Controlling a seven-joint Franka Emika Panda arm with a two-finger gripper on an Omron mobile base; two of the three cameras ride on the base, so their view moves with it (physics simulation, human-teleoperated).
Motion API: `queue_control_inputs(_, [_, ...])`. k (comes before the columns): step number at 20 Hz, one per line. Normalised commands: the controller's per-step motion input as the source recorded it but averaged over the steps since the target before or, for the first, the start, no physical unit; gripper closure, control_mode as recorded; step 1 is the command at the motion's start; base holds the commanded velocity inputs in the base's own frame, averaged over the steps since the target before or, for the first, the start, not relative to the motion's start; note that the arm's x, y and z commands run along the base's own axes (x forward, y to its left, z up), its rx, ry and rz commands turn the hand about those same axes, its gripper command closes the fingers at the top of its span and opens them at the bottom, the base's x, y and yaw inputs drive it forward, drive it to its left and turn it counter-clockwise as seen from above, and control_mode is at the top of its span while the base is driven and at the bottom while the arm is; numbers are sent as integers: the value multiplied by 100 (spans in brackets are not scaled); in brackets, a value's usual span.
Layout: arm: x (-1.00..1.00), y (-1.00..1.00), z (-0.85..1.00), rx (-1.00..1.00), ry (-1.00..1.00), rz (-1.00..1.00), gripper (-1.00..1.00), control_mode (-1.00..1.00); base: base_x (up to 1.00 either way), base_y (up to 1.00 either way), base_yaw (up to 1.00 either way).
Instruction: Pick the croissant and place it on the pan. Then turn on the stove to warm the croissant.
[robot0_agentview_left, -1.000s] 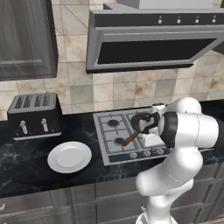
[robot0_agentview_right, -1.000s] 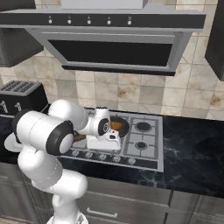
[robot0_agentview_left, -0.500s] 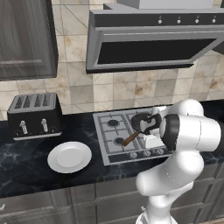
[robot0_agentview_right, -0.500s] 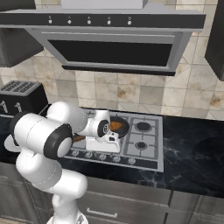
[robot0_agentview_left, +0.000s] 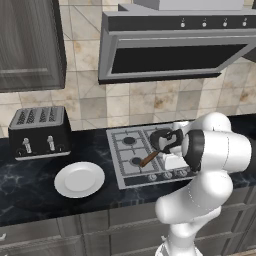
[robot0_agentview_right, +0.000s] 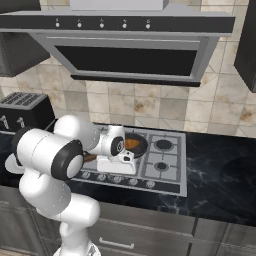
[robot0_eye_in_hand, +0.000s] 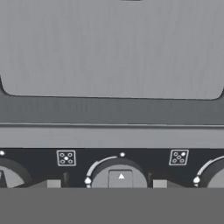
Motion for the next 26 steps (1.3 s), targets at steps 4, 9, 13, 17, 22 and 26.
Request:
queue_control_inputs(4, [-10, 0, -19, 0, 0, 0, 100, -100, 0, 0, 0])
queue_control_inputs(9, [-12, 0, -23, 0, 3, 0, 100, -100, 0, 0, 0])
queue_control_inputs(13, [-13, 0, -20, 0, 4, 0, 100, -100, 0, 0, 0])
queue_control_inputs(17, [-17, 1, -21, 0, 4, 0, 100, -100, 0, 0, 0])
queue_control_inputs(22, [-13, 4, -24, 0, 5, 0, 100, -100, 0, 0, 0])
queue_control_inputs(26, [-2, 6, -29, 0, 9, 11, 100, -100, 0, 0, 0])
